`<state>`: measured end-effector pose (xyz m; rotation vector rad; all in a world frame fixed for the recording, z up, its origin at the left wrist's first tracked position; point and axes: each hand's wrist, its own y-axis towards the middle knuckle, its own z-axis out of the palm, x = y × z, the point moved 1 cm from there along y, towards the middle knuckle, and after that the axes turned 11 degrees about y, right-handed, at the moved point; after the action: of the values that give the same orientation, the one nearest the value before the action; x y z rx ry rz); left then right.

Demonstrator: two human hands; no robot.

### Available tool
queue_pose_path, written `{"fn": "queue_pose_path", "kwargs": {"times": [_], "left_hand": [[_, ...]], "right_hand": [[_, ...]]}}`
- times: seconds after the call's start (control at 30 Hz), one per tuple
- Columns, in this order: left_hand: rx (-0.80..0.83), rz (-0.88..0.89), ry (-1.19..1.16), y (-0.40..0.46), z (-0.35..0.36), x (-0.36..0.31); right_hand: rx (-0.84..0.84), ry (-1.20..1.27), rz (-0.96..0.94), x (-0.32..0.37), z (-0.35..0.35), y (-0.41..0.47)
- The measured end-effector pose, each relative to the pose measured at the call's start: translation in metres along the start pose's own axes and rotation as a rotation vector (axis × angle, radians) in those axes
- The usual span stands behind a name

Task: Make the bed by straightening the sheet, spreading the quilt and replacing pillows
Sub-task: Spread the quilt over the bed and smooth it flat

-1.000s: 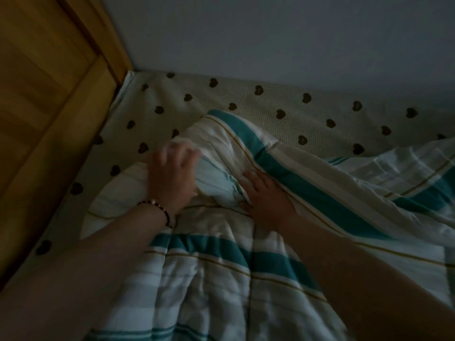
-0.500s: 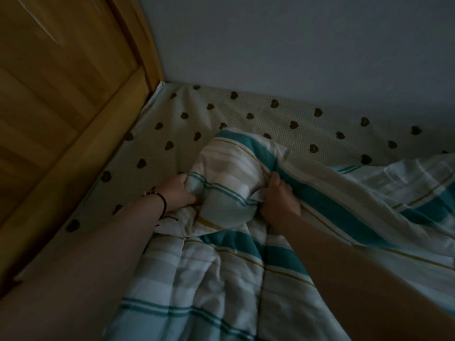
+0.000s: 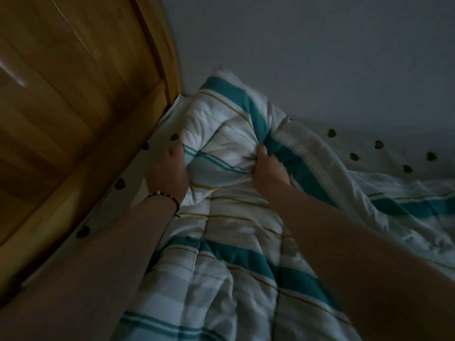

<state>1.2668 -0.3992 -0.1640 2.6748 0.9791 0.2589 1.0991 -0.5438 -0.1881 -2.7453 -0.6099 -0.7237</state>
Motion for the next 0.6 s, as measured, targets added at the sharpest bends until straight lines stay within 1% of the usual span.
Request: {"fn": "queue_pose_path", "kwargs": {"times": [0.1, 0.17, 0.23, 0.27, 0.3, 0.37, 0.4, 0.47, 0.5, 0.53, 0.57, 0.6], "left_hand": [[-0.107, 0.014, 0.021, 0.004, 0.011, -0.001], [-0.176, 0.045, 0.035, 0.006, 0.026, -0.002], [-0.108, 0.123, 0.068, 0.001, 0.044, -0.007], [-0.069, 0.167, 0.095, -0.004, 0.063, -0.012], [-0.036, 0.203, 0.108, -0.013, 0.071, -0.014], [-0.048, 0.314, 0.142, -0.029, 0.089, -0.017], [-0.096, 0.4, 0.155, -0.035, 0.098, -0.016], [-0.249, 0.598, 0.157, -0.043, 0.117, -0.01], [-0.278, 0.669, 0.17, -0.043, 0.125, -0.006], [-0.258, 0.697, 0.2, -0.037, 0.136, -0.001], [-0.184, 0.657, 0.221, -0.029, 0.141, 0.005], [-0.068, 0.543, 0.222, -0.018, 0.145, 0.011]], "right_hand": [[0.075, 0.019, -0.043, 0.003, 0.011, 0.016], [0.111, 0.107, -0.094, 0.003, 0.02, 0.023], [0.049, 0.109, -0.208, 0.0, 0.031, 0.031], [0.107, 0.033, -0.246, -0.002, 0.044, 0.038], [0.129, -0.054, -0.262, -0.007, 0.052, 0.042], [0.169, -0.11, -0.23, -0.017, 0.066, 0.052], [0.189, -0.127, -0.217, -0.021, 0.073, 0.056], [0.238, -0.236, -0.237, -0.027, 0.086, 0.066], [0.258, -0.304, -0.258, -0.03, 0.092, 0.07], [0.278, -0.343, -0.272, -0.031, 0.095, 0.076], [0.294, -0.349, -0.274, -0.032, 0.097, 0.08], [0.299, -0.337, -0.281, -0.031, 0.098, 0.083]]}}
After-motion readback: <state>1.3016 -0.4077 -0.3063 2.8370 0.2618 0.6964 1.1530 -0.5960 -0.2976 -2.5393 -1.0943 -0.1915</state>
